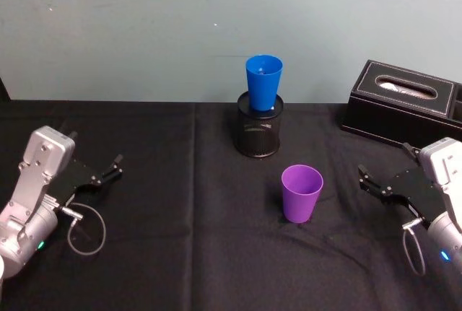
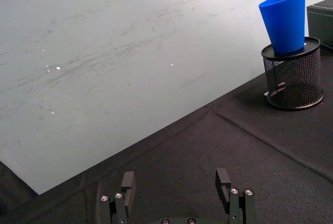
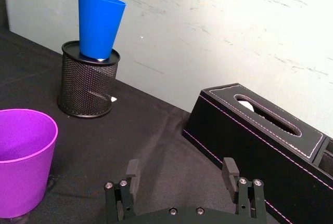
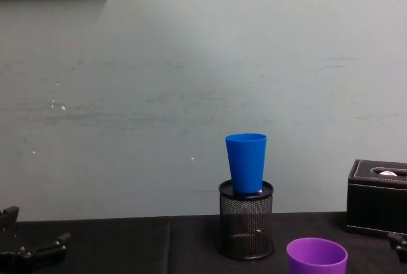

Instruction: Pick up one cup with a gripper and tap it against the other cup.

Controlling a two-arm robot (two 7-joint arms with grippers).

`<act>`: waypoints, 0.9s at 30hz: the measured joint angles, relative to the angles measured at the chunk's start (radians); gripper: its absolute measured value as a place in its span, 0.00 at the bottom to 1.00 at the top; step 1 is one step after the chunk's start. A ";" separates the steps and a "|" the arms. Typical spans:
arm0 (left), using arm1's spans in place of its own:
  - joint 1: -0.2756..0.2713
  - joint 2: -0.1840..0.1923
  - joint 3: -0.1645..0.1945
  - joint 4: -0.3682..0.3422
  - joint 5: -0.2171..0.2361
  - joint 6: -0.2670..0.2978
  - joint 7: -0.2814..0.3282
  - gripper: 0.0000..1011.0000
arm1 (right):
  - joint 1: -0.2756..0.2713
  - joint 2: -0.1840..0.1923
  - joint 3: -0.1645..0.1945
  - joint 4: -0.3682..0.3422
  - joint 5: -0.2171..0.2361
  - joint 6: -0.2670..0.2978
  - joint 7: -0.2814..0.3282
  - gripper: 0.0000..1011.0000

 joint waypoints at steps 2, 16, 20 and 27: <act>0.000 0.000 0.000 0.000 0.000 0.000 0.000 1.00 | 0.000 0.000 0.000 0.000 0.000 0.000 0.000 0.99; 0.000 0.000 0.000 0.000 0.000 0.000 0.000 1.00 | 0.000 0.000 0.000 0.000 0.000 0.000 0.000 0.99; 0.000 0.000 0.000 0.000 0.000 0.000 0.000 1.00 | 0.000 0.000 0.000 0.000 0.000 0.000 0.000 0.99; 0.000 0.000 0.000 0.000 0.000 0.000 0.000 1.00 | 0.000 0.000 0.000 0.000 0.000 0.000 0.000 0.99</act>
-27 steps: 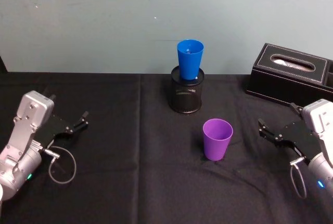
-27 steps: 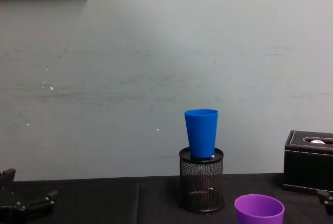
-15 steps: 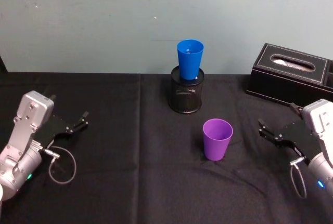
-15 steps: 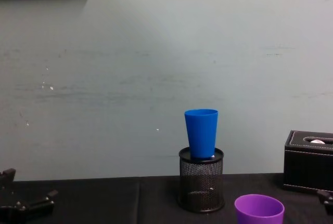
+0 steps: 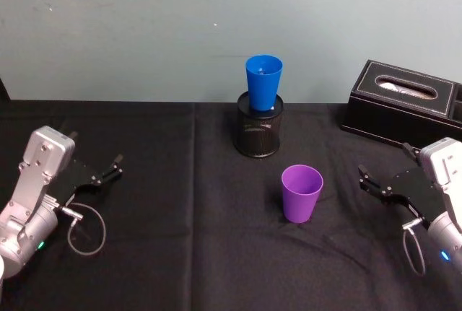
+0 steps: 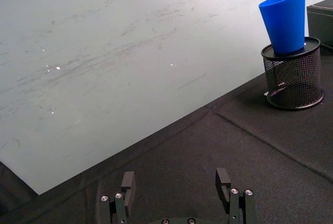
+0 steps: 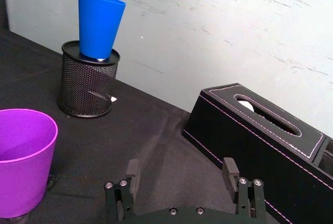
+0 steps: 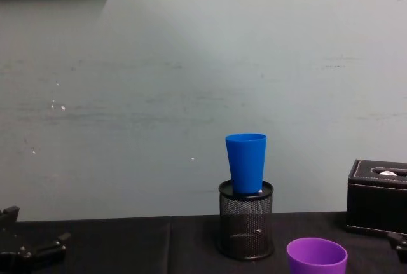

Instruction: Pick up one cup with a gripper and tap it against the other cup.

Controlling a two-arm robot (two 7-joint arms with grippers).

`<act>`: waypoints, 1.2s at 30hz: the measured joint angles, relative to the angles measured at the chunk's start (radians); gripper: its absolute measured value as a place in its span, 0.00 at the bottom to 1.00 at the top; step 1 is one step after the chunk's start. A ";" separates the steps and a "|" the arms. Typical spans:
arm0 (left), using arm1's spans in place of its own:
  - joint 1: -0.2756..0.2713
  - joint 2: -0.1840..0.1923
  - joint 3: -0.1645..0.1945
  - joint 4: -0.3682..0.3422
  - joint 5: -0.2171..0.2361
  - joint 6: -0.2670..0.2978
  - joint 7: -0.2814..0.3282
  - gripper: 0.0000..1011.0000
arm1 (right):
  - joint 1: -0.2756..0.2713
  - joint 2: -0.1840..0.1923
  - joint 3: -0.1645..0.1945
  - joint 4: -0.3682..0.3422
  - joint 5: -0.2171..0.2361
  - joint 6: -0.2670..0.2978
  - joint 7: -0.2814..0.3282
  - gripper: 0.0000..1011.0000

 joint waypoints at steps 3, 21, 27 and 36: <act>0.000 0.000 0.000 0.000 0.000 0.000 0.000 1.00 | 0.000 0.000 0.000 0.000 0.000 0.000 0.000 0.99; 0.000 0.000 0.000 0.000 0.000 0.000 0.000 1.00 | 0.000 0.000 0.000 0.000 0.000 0.000 0.000 0.99; 0.000 0.000 0.000 0.000 0.000 0.000 0.000 1.00 | 0.000 0.000 0.000 0.000 0.000 0.000 0.000 0.99; 0.000 0.000 0.000 0.000 0.000 0.000 0.000 1.00 | 0.000 0.000 0.000 0.000 0.000 0.000 0.000 0.99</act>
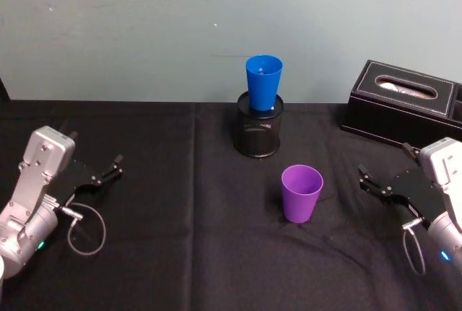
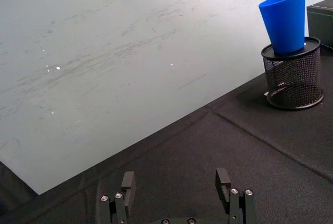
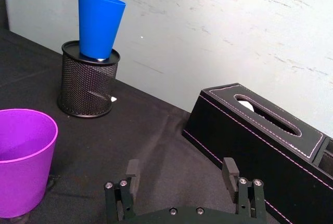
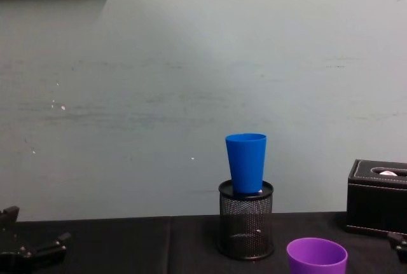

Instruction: Pick up one cup with a gripper and tap it against the other cup.

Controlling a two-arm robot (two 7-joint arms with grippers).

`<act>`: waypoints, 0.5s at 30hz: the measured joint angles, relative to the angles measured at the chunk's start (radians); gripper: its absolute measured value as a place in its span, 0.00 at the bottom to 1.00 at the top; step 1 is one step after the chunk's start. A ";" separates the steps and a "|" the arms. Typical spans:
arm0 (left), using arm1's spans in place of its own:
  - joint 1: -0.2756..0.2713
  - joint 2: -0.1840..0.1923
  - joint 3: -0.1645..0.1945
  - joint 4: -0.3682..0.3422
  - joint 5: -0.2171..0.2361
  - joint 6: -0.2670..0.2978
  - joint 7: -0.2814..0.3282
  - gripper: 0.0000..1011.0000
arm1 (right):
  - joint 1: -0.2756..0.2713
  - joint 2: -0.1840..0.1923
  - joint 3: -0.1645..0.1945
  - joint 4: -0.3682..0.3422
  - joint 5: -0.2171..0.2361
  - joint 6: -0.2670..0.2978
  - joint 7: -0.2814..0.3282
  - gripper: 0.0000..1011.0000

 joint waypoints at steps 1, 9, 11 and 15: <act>0.000 0.000 0.000 0.000 0.000 0.000 0.000 1.00 | 0.000 0.000 0.000 0.000 0.000 0.000 0.000 0.99; 0.000 0.000 0.000 0.000 0.000 0.000 0.000 1.00 | 0.000 0.000 0.000 0.000 0.000 0.000 0.000 0.99; 0.000 0.000 0.000 0.000 0.000 0.000 0.000 1.00 | 0.000 0.000 0.000 0.000 0.000 0.000 0.000 0.99; 0.000 0.000 0.000 0.000 0.000 0.000 0.000 1.00 | 0.000 0.000 0.000 0.000 0.000 0.000 0.000 0.99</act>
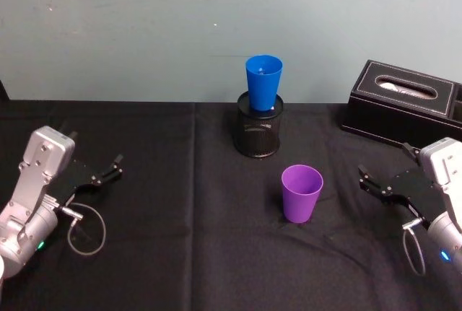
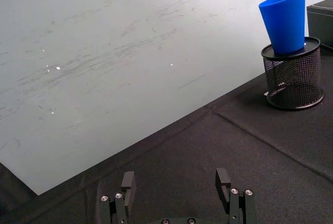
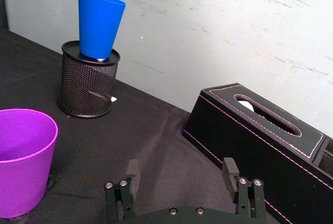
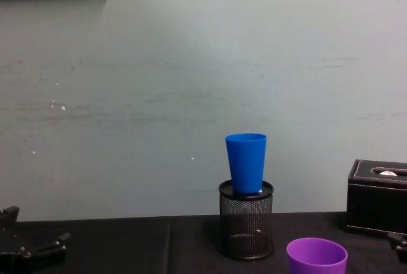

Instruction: Pick up one cup with a gripper and tap it against the other cup.

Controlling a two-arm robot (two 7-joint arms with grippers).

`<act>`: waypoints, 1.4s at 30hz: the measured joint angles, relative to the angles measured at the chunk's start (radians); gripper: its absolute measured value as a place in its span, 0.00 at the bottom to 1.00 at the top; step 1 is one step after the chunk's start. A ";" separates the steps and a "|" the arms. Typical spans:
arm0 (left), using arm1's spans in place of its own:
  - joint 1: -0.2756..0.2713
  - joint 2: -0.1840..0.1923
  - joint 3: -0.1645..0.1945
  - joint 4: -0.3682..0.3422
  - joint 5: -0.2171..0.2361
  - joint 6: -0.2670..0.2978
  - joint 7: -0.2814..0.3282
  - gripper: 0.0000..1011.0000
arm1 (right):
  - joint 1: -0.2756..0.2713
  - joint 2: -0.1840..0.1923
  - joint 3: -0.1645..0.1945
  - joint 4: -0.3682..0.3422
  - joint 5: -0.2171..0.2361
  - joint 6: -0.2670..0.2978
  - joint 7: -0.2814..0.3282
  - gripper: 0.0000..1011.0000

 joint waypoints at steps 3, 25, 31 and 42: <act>0.000 0.000 0.000 0.000 0.000 0.000 0.000 1.00 | -0.006 -0.002 0.006 -0.003 0.000 0.002 0.000 0.99; 0.000 0.000 0.000 0.000 0.000 0.000 0.000 1.00 | -0.083 -0.021 0.077 -0.063 0.078 -0.015 0.120 0.99; 0.000 0.000 0.000 0.000 0.000 0.000 0.000 1.00 | -0.093 -0.031 0.080 -0.063 0.083 -0.017 0.149 0.99; 0.000 0.000 0.000 0.000 0.000 0.000 0.000 1.00 | -0.113 -0.053 0.078 -0.069 0.089 -0.015 0.213 0.99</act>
